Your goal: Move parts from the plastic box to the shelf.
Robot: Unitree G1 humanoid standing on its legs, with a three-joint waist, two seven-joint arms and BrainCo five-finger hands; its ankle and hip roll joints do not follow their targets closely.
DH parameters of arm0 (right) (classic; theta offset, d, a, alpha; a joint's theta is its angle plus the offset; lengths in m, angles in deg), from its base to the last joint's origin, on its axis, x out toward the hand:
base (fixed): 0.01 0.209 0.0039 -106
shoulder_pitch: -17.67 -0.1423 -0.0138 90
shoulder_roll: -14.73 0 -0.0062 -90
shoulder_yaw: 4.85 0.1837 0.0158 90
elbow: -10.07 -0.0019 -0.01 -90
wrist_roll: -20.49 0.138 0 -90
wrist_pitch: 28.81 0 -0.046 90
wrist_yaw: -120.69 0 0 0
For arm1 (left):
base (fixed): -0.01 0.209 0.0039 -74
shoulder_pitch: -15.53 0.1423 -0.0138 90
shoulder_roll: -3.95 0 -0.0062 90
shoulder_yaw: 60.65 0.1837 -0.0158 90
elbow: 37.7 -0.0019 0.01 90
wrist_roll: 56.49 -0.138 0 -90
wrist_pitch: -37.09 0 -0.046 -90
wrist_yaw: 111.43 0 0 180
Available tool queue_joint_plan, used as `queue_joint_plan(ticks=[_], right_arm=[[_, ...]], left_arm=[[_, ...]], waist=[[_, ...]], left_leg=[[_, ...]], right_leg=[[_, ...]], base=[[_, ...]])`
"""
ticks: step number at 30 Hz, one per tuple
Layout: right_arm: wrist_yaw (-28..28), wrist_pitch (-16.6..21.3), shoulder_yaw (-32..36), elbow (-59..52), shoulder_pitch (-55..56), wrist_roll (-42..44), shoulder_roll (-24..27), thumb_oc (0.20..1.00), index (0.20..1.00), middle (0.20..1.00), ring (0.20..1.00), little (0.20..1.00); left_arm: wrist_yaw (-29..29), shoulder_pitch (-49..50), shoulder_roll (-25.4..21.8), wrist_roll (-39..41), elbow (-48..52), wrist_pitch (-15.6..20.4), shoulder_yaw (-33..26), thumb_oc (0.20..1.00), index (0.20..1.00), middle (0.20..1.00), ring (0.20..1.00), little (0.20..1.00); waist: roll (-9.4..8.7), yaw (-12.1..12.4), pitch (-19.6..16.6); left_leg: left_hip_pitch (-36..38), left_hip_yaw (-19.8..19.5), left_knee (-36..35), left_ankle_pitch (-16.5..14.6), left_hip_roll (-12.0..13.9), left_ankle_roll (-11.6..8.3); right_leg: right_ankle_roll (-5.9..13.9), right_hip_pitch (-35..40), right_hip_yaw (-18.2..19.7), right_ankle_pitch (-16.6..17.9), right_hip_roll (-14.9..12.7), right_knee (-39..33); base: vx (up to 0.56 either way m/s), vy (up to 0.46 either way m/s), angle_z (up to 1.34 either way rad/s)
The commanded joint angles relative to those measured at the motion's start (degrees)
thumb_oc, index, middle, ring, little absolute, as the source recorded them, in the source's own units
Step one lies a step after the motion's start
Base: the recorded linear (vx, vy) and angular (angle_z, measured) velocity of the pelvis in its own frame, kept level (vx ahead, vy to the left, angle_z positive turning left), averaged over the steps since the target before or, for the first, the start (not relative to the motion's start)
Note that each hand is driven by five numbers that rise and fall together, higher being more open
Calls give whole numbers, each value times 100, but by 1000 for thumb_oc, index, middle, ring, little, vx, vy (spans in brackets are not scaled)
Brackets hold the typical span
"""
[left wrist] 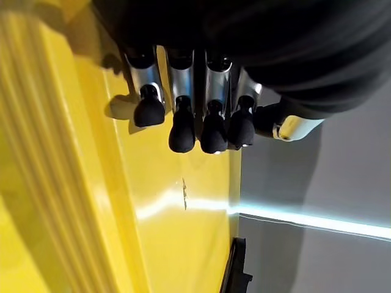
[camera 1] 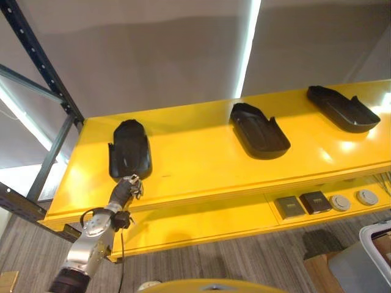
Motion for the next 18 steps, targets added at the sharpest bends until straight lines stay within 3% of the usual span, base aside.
queue_joint_plan(ticks=[1,18], right_arm=[[111,-64,-201,-5,-86,-233,-23,1000,1000,1000,1000,1000],[274,-237,-432,-310,13,-499,63,1000,1000,1000,1000,1000]], left_arm=[[-182,-411,-3,-34,-372,298,-207,200,200,200,200,200],[-775,-1278,328,-498,-2408,539,-254,200,200,200,200,200]], waist=[[-174,-9,136],[-193,-330,31]], left_leg=[[-223,200,607,-280,286,140],[-97,300,536,-269,309,124]], right_leg=[[128,-71,72,-193,-239,321],[142,-79,261,-269,-198,364]], base=[[33,10,-3],[15,2,-3]])
